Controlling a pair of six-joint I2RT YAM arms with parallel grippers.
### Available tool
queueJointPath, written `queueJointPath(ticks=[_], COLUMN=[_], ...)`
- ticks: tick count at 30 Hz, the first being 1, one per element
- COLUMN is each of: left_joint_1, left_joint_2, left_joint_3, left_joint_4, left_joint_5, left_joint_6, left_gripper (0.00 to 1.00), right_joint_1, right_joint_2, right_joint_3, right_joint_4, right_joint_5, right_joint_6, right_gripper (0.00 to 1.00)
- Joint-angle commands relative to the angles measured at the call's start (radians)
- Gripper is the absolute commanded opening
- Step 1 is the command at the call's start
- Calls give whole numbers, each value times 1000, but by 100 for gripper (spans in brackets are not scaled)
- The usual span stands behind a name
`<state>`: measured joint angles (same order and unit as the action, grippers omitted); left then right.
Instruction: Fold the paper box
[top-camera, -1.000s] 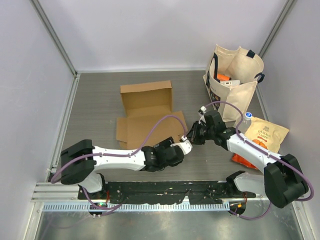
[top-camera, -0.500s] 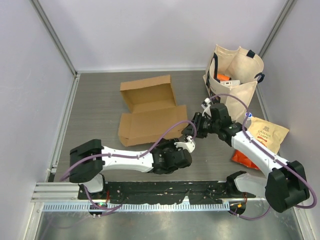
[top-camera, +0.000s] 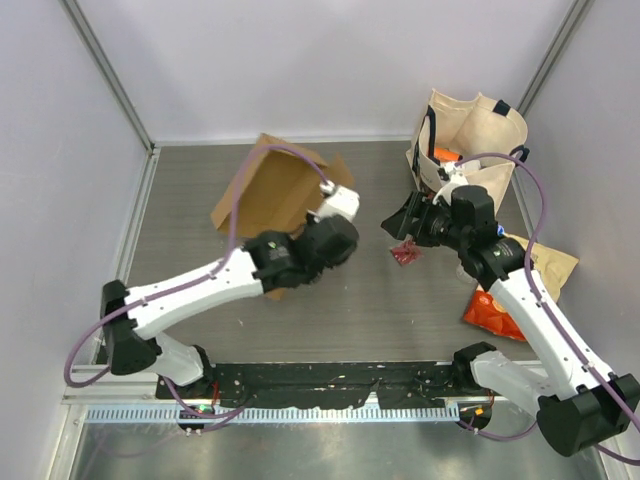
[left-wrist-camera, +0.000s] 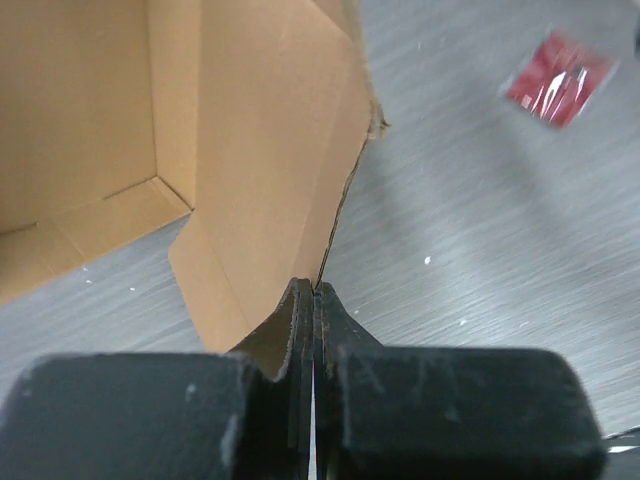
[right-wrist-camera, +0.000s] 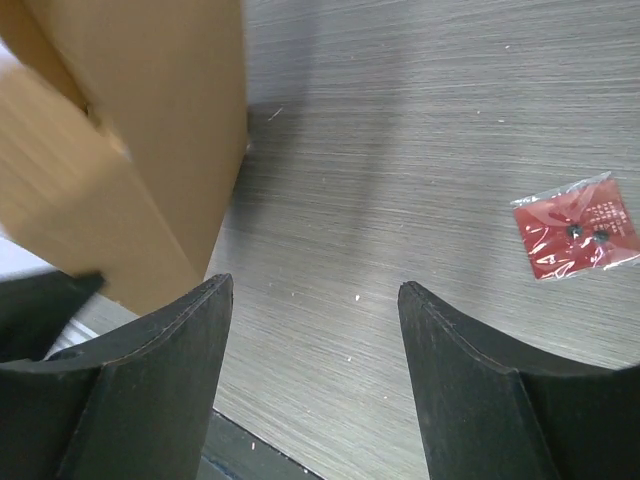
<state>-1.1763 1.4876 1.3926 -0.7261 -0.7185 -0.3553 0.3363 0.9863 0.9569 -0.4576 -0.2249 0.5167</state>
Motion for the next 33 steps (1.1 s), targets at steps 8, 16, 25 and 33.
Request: queueJointPath(ticks=[8,16,25,33], left_joint_1=[458,722,851,957], left_joint_2=[-217,-377,-388,-383], left_joint_3=[157,-55,-66,-110], left_joint_4=[-38,168,226,260], left_joint_5=[436,542,635,771], left_joint_6=[-552,-844,-953,-1001], left_gripper=[0,0,1,0], right_joint_1=[283,558,679,681], right_joint_2=[-9,100,354,546], right_joint_3=[-89,-12,150,321], right_joint_4=[226,321,502,471], right_joint_5=[-29,220,623,895], right_joint_6=[-85,-285,-449,-743], right_gripper=[74,76,71,56])
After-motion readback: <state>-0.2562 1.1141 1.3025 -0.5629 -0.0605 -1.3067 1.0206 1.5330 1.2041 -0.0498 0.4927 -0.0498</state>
